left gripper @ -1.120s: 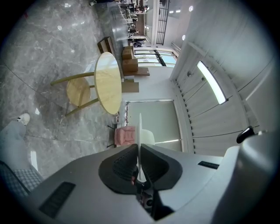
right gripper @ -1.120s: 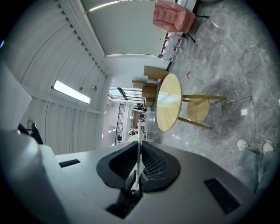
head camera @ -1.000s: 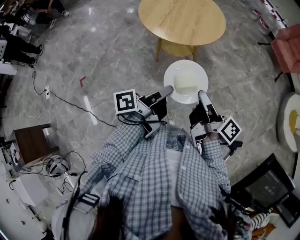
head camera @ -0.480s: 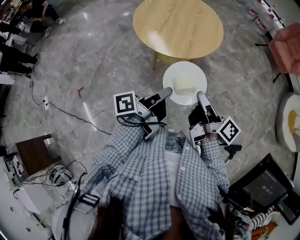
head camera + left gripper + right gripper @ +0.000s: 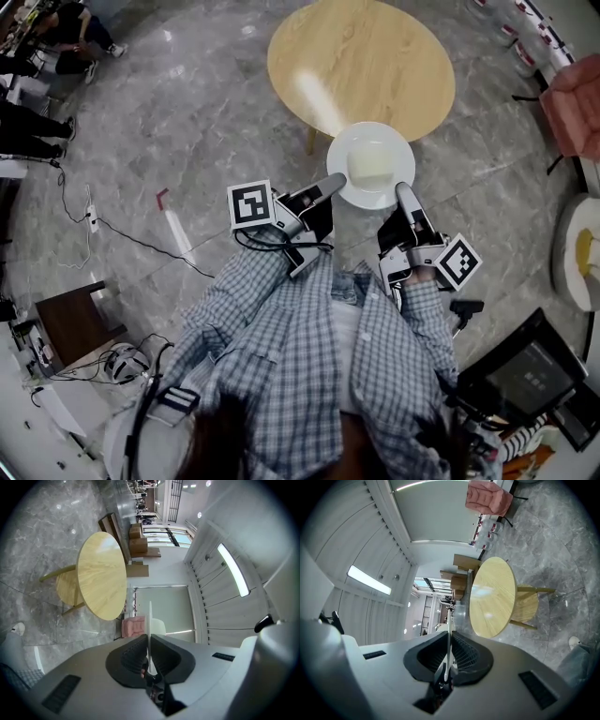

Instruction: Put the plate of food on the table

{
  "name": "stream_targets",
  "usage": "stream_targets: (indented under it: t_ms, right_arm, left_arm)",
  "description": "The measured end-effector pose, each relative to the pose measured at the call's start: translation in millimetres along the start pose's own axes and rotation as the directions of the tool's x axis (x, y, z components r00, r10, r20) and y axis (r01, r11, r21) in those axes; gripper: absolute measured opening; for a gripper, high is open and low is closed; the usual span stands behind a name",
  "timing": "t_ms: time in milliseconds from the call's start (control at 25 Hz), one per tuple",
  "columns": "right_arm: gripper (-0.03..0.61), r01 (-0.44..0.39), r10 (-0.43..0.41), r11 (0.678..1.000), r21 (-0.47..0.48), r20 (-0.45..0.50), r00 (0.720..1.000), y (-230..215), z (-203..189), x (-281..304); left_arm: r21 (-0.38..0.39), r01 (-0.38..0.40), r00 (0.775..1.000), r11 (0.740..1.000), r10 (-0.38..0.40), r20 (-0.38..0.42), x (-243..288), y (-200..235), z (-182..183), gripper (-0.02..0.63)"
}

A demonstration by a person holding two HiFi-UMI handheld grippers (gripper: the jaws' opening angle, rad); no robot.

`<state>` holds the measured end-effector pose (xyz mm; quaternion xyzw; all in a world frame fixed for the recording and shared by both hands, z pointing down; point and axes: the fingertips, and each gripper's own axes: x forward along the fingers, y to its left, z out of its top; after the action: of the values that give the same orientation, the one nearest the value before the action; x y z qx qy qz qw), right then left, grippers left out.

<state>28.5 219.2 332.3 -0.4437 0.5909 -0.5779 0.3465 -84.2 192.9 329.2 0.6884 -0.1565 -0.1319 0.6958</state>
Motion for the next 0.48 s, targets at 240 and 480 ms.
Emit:
stream_targets:
  t_ms: [240, 480]
  right_arm:
    - [0.032, 0.010, -0.010, 1.000, 0.004, 0.000, 1.000, -0.8, 10.0, 49.8]
    - [0.032, 0.002, -0.002, 1.000, -0.008, 0.008, 1.000, 0.1, 11.5, 50.2]
  left_arm:
    - [-0.009, 0.002, 1.000, 1.000, -0.002, -0.007, 12.6, 5.5, 49.3, 0.021]
    - [-0.001, 0.005, 1.000, 1.000, -0.005, -0.020, 13.8, 5.5, 50.2, 0.021]
